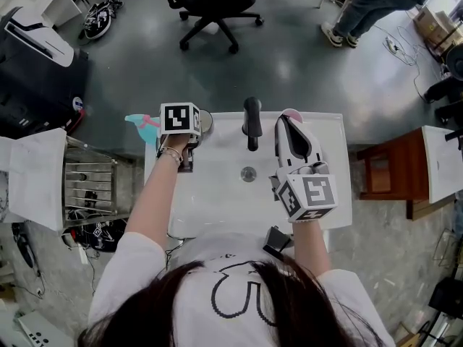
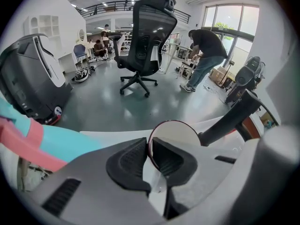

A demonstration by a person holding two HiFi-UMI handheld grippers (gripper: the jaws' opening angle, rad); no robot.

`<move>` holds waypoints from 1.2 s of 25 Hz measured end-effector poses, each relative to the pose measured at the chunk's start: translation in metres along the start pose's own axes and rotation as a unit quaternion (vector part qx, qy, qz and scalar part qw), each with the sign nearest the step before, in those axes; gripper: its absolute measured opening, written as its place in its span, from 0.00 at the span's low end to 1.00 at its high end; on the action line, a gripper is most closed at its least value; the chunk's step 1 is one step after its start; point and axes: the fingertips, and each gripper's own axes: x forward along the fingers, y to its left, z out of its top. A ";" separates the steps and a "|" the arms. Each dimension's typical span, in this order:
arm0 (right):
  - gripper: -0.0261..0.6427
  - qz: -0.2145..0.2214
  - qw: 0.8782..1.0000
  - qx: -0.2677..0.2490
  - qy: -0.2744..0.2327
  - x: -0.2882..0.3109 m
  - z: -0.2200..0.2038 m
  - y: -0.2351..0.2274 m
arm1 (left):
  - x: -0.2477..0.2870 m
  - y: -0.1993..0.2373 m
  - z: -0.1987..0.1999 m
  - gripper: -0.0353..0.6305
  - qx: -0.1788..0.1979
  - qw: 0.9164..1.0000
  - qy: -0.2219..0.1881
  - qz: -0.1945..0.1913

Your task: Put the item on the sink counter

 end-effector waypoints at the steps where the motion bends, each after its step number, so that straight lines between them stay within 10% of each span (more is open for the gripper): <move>1: 0.08 0.000 1.000 0.000 0.000 0.000 0.000 0.000 | 0.000 0.000 0.000 0.12 -0.003 1.000 0.000 -0.001; 30: 0.08 0.011 1.000 -0.016 -0.011 -0.022 0.011 0.035 | -0.055 -0.004 0.007 0.37 -0.033 0.993 -0.104 -0.043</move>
